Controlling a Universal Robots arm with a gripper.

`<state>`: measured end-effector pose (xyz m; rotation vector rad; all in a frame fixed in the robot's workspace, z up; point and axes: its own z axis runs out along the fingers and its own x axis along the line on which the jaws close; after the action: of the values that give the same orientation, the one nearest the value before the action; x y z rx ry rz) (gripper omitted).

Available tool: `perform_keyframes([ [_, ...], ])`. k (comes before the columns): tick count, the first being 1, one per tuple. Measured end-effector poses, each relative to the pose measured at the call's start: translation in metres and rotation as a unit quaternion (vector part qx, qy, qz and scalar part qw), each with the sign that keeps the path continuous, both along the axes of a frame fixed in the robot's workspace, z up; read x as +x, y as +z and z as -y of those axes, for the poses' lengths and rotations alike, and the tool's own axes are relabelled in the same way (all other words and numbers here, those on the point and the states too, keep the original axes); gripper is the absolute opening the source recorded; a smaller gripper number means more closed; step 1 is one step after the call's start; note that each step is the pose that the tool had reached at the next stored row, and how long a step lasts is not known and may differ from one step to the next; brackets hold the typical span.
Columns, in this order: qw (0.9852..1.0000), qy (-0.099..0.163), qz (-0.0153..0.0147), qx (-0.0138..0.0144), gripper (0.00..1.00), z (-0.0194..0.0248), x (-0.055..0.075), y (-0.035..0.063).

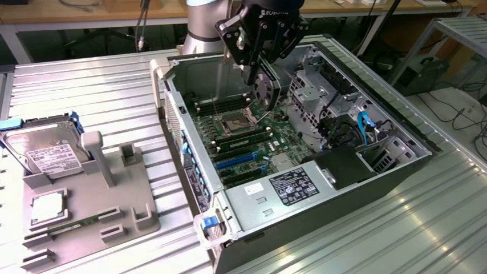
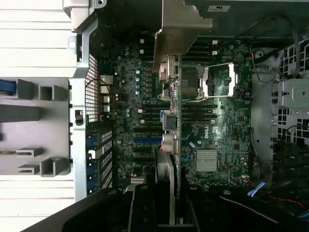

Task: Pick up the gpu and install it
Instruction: 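Pick up the gpu and move the gpu toward the slot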

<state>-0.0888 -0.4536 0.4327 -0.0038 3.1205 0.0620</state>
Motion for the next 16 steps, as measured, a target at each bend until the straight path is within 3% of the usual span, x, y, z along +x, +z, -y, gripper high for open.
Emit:
perform_keyframes([
  [16, 1.0000, 0.000, 0.0000, 0.0000, 0.28, 0.0000, 0.022, 0.0000],
])
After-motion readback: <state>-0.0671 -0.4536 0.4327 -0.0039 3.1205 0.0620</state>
